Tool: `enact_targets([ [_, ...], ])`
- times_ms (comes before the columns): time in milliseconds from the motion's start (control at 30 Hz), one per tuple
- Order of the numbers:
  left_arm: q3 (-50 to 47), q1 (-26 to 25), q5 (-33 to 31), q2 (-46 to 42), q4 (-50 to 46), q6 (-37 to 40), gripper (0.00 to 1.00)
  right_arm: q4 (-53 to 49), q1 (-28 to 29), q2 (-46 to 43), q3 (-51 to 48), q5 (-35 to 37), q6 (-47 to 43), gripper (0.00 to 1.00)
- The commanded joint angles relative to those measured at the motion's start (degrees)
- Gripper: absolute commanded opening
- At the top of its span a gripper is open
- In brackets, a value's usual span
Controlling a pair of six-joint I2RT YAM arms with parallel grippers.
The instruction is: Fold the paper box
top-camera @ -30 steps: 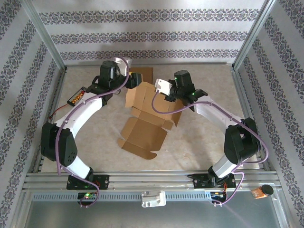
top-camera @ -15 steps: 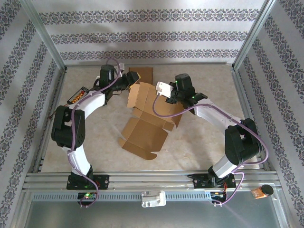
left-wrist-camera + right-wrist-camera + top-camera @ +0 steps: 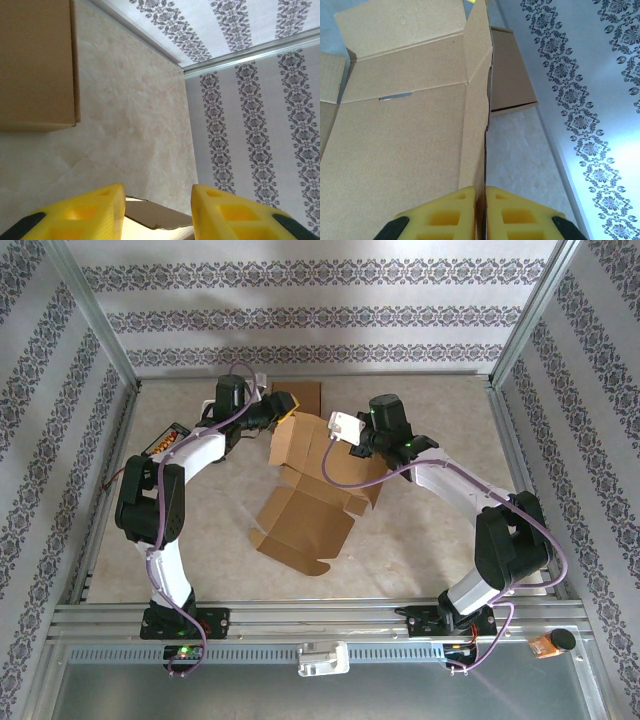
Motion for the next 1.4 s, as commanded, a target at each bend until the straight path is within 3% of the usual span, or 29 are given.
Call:
enact_targets([
  [0,0.8,-0.91,2.1,0.97,-0.42,-0.19,0.39,0.17,0.89,-0.12,1.48,-0.44,0.96,0.12],
  [167,-2.29,-1.94,1.57,-2.0,-0.02,-0.73,0.31,0.17,0.98,0.62,1.85,2.64,1.94,0.11],
  [400,-7.22,-4.87,0.75,-5.98,2.94,-1.52,0.29,0.18,1.24,1.75,2.47,3.68,4.02,0.08],
  [833,-10.93,-7.0,1.47,0.73,12.56,-4.35,0.29,1.96,3.46,1.99,0.05,4.35,2.61,0.11],
  [900,-10.81,-6.98,1.27,-0.03,12.44,-2.2,0.3,2.18,3.62,1.68,-0.32,5.14,2.08,0.11],
  [1000,-11.3,-7.04,-0.86,-2.78,9.66,4.16,0.41,3.22,4.38,0.96,-1.19,7.79,0.28,0.12],
  [1100,-13.55,-7.0,-9.43,-8.21,1.78,16.87,0.49,4.46,5.18,0.48,-2.88,10.32,-2.66,0.12],
  [1233,-19.61,-7.06,-18.79,-15.83,-2.51,29.41,0.51,5.91,5.8,0.32,-4.44,12.65,-5.38,0.12],
  [1367,-25.06,-8.25,-21.17,-21.18,-5.03,36.25,0.51,8.04,6.55,0.54,-5.93,14.53,-8.45,0.12],
])
